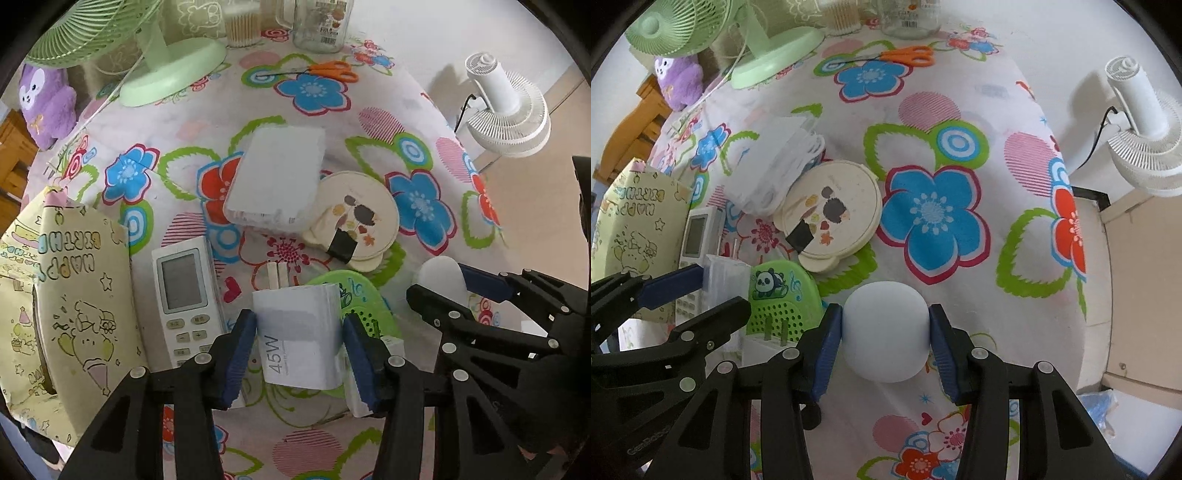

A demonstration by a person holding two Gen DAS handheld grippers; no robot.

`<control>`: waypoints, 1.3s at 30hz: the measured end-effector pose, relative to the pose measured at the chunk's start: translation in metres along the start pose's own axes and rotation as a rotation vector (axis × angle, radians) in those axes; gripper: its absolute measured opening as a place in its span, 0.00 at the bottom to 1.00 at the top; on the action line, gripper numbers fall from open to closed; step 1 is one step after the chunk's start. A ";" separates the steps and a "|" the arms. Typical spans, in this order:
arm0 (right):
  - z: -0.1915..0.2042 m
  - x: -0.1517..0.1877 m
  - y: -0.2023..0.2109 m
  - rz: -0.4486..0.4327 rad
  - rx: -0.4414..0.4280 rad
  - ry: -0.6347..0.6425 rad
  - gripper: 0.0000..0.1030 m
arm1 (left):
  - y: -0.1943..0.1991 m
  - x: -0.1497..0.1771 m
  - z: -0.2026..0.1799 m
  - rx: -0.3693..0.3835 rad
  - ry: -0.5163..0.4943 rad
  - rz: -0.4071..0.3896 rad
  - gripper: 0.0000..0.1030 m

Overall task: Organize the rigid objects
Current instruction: 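Lift the charger with the left tool while right tool lifts the white ball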

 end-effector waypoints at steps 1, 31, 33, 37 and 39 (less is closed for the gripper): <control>0.001 -0.001 0.001 -0.003 0.001 0.001 0.49 | 0.002 0.000 0.001 -0.001 0.000 -0.004 0.49; 0.002 -0.011 0.000 -0.036 -0.015 -0.052 0.49 | -0.021 -0.020 0.014 -0.049 -0.038 0.004 0.73; 0.001 -0.012 -0.002 -0.031 -0.014 -0.052 0.49 | -0.025 -0.023 0.014 -0.063 -0.048 0.003 0.74; -0.002 -0.017 -0.006 -0.021 -0.009 -0.061 0.49 | -0.033 -0.027 0.010 -0.102 -0.077 0.002 0.78; -0.003 -0.019 -0.009 -0.016 -0.009 -0.067 0.49 | -0.035 -0.028 0.006 -0.131 -0.097 -0.002 0.79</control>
Point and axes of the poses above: each gripper's, at about its wrist camera, not at the fingertips, and y roughly against the way its jaws point, z to its left, x to its underside, the point moved 2 cm from there along -y, roughly the way its jaws point, and after that the axes turned 12 degrees about -x, right-handed, at the moved point
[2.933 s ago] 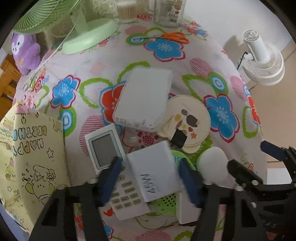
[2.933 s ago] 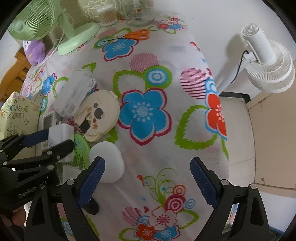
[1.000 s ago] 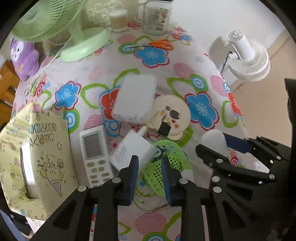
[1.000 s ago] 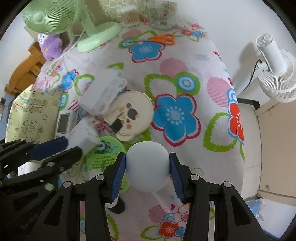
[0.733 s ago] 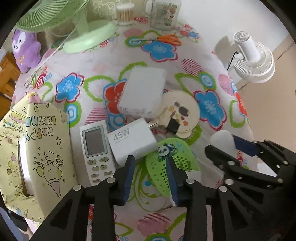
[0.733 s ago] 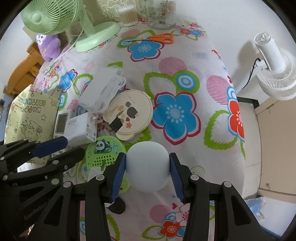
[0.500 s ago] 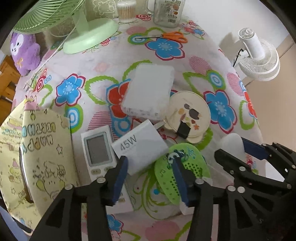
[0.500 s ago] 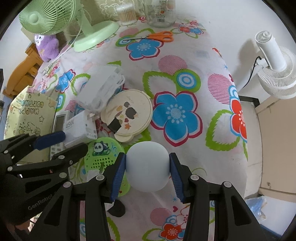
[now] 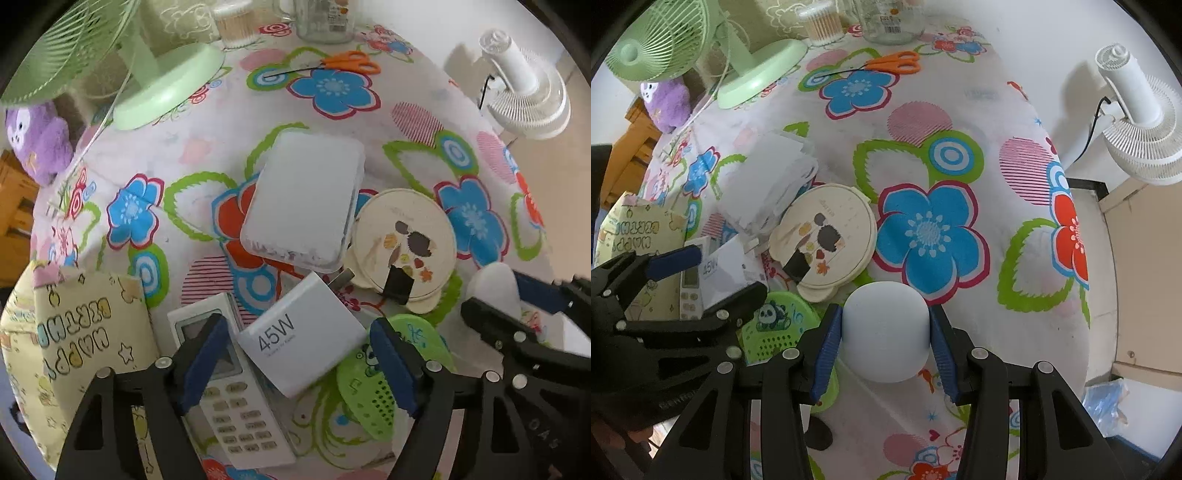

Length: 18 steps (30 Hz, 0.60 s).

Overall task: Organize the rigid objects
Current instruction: 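Lift the charger with the left tool while right tool lifts the white ball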

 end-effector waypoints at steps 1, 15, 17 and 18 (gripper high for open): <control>-0.001 -0.001 -0.002 0.004 0.004 -0.002 0.49 | -0.001 -0.001 -0.001 -0.010 0.002 0.001 0.80; -0.015 -0.008 -0.002 0.021 0.009 -0.019 0.49 | 0.005 0.012 -0.024 0.044 0.019 0.037 0.82; -0.015 -0.011 0.000 0.016 0.010 -0.015 0.49 | 0.002 0.012 -0.023 0.092 0.055 0.072 0.77; -0.015 -0.012 0.002 0.011 0.007 -0.015 0.49 | 0.000 0.011 -0.023 0.110 0.070 0.079 0.76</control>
Point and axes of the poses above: each gripper's, at about its wrist camera, not at the fingertips, and y roughly against the way its jaws point, z to its left, x to its underside, the point moved 2 cm from there along -y, roughly the way its jaws point, and after that the axes turned 12 degrees about -x, right-handed, at the moved point
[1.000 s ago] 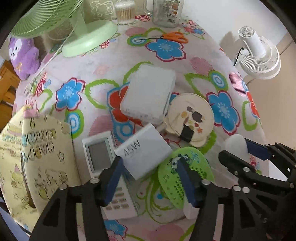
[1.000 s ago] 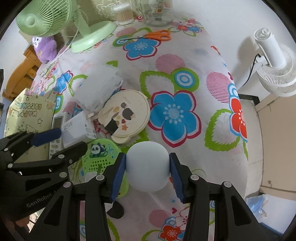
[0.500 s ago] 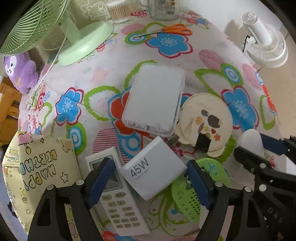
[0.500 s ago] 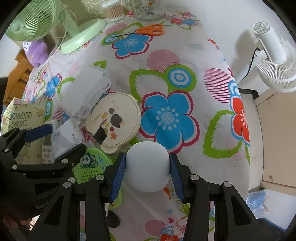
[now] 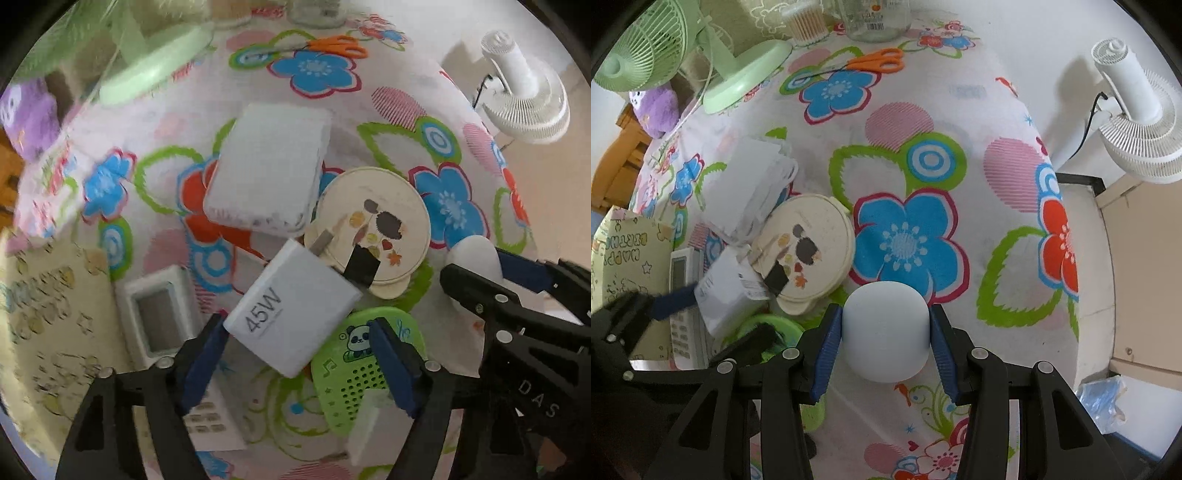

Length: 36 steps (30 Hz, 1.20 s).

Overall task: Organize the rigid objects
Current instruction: 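Lift the charger with the left tool while right tool lifts the white ball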

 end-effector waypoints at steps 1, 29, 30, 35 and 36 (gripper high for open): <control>0.000 -0.001 0.001 -0.003 -0.001 0.001 0.49 | -0.001 0.000 0.001 0.008 0.013 0.004 0.75; -0.009 -0.004 -0.001 0.023 0.025 0.002 0.49 | -0.009 -0.041 0.016 0.058 0.092 -0.013 0.70; -0.008 -0.004 -0.001 0.024 0.024 0.002 0.49 | -0.009 -0.040 0.017 0.059 0.091 -0.012 0.70; -0.003 -0.003 -0.001 0.021 0.018 -0.001 0.49 | -0.006 -0.038 0.022 0.058 0.098 -0.008 0.70; -0.003 -0.003 -0.001 0.019 0.016 -0.001 0.49 | -0.005 -0.037 0.023 0.059 0.102 -0.008 0.70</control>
Point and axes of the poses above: each gripper's, at about its wrist camera, not at the fingertips, and y roughly against the way its jaws point, z to its left, x to its underside, the point moved 2 cm from there along -y, roughly the way its jaws point, and after that the axes turned 12 degrees about -x, right-handed, at the moved point
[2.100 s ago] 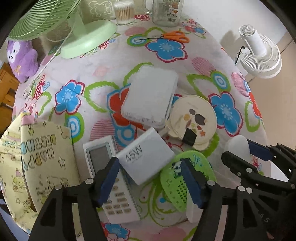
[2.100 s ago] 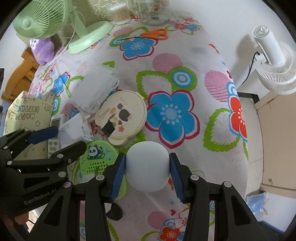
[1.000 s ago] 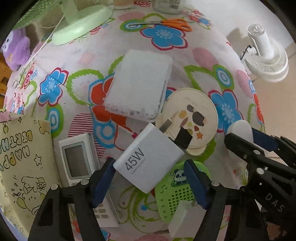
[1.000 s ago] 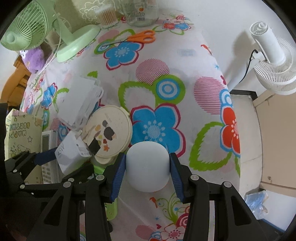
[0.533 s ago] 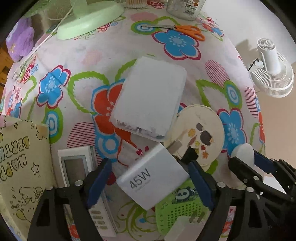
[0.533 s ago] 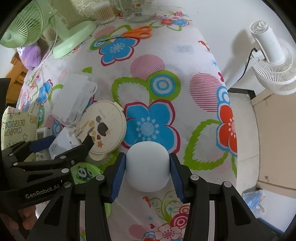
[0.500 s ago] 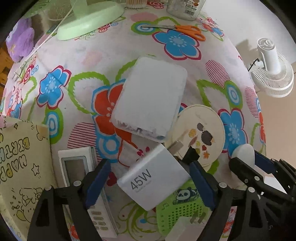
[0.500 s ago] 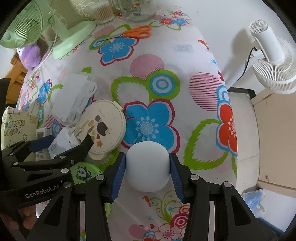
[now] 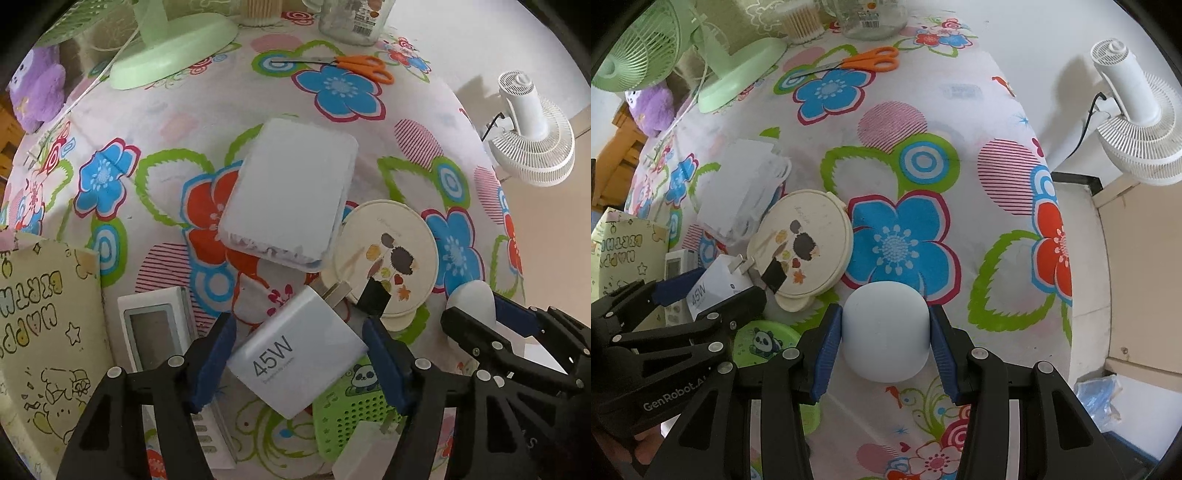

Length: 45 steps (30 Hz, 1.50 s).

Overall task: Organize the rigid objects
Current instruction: 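Lift the charger with the left tool while right tool lifts the white ball, then carry the charger over the birthday box with left tool while right tool carries the ball there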

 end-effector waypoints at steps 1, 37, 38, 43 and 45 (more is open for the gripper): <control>0.001 0.000 0.001 -0.002 -0.001 0.001 0.49 | 0.001 0.000 0.001 -0.001 0.003 -0.002 0.70; 0.071 0.029 0.095 -0.183 0.036 0.062 0.49 | 0.114 0.046 0.038 0.000 0.000 -0.184 0.70; 0.073 0.031 0.097 -0.188 0.037 0.063 0.49 | 0.117 0.048 0.040 0.001 0.000 -0.191 0.70; 0.088 0.038 0.111 -0.213 0.043 0.069 0.49 | 0.132 0.056 0.049 0.003 0.003 -0.225 0.70; 0.094 0.039 0.114 -0.220 0.049 0.073 0.49 | 0.136 0.059 0.053 0.004 0.003 -0.237 0.70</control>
Point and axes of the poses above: each gripper's, at about its wrist camera, not at the fingertips, and y roughly against the way its jaws point, z to its left, x to its underside, the point moved 2 cm from there along -y, roughly the way its jaws point, and after that the axes turned 12 degrees about -x, right-handed, at the moved point
